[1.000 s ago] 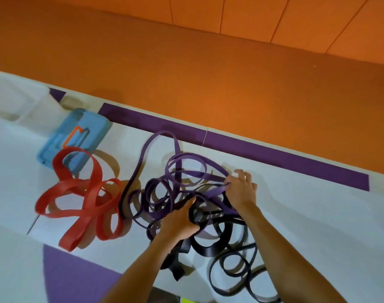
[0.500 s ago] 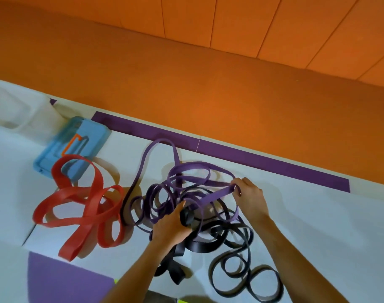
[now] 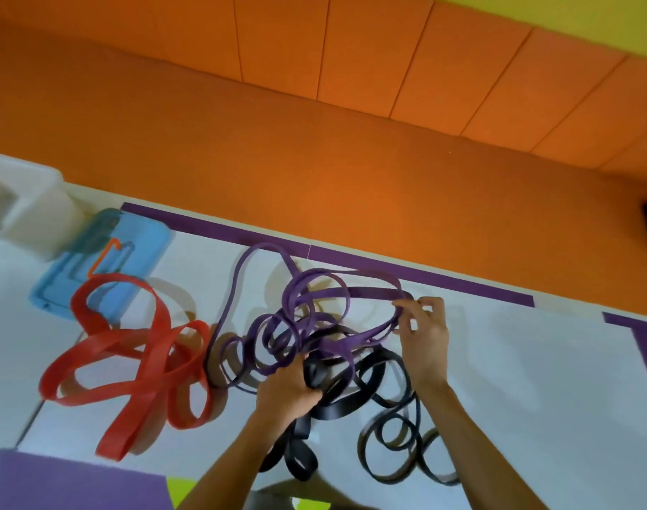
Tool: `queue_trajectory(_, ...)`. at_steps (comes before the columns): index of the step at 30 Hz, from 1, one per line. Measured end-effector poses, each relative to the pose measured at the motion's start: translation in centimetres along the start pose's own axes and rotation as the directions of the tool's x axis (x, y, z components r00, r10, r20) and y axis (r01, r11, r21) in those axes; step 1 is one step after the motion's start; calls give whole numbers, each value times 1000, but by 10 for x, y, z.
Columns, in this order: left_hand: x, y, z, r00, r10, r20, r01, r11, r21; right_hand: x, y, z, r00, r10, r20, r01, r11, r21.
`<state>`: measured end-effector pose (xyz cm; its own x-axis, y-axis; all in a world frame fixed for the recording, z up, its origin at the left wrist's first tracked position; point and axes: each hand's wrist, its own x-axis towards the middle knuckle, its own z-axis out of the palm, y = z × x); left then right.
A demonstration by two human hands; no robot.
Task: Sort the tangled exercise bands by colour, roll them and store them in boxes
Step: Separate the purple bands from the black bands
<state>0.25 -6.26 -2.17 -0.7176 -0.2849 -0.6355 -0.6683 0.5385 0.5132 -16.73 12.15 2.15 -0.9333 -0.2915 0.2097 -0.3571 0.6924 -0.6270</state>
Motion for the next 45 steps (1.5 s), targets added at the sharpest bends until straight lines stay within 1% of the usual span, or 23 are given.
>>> queue_trajectory(4,-6,-18,-7,999,-29,-16,29,1000,-9,-9,3,-4,987,147,-69,-140,986,92)
queue_trajectory(8,-12,-25,-8,1000,-7,-29,7,1000,-26,-15,0,-11,952,271,-143,-240,950,200)
queue_trajectory(10,-14,-28,-7,999,13,-41,-14,999,-35,-16,-8,-14,914,362,-183,-288,898,334)
queue_trajectory(12,-17,-29,-7,998,36,-48,-38,998,-43,-14,-20,-18,865,463,-191,-314,798,514)
queue_trajectory(14,-20,-29,-7,997,54,-49,-56,997,-45,-10,-33,-24,842,508,-182,-286,707,647)
queue_trajectory(16,-21,-28,-7,997,55,-58,-57,998,-33,-7,-46,-30,842,506,-186,-237,657,716)
queue_trajectory(19,-21,-26,-9,994,51,-92,-54,998,-23,-6,-59,-37,850,477,-221,-167,644,747)
queue_trajectory(21,-20,-26,-11,993,42,-107,-47,998,-46,-5,-62,-43,841,482,-248,-142,637,757)
queue_trajectory(24,-18,-31,-13,992,19,-128,-26,998,-51,-4,-62,-54,807,521,-278,-131,617,776)
queue_trajectory(27,-17,-37,-16,989,24,-147,-35,997,-74,-6,-61,-66,758,554,-344,-81,603,793)
queue_trajectory(31,-19,-41,-19,989,-2,-149,-15,993,-118,0,-51,-91,704,572,-421,-11,602,799)
queue_trajectory(33,-19,-42,-19,991,-27,-131,11,992,-122,6,-35,-100,702,574,-422,-36,620,784)
queue_trajectory(35,-19,-42,-19,993,-47,-110,35,993,-109,11,-13,-97,731,568,-378,-142,669,730)
queue_trajectory(37,-19,-42,-18,993,-53,-101,45,996,-80,9,10,-83,766,575,-287,-294,710,639)
queue_trajectory(39,-19,-40,-16,994,-63,-87,57,996,-73,1,32,-64,758,622,-198,-438,709,552)
queue_trajectory(42,-16,-37,-13,995,-74,-71,71,996,-45,-12,62,-40,734,675,-79,-579,682,447)
queue_trajectory(43,-15,-35,-13,995,-78,-66,76,996,-41,-17,70,-35,733,679,-45,-615,690,382)
queue_trajectory(45,-14,-31,-12,995,-92,-41,90,995,-42,-25,85,-28,741,671,7,-661,728,183)
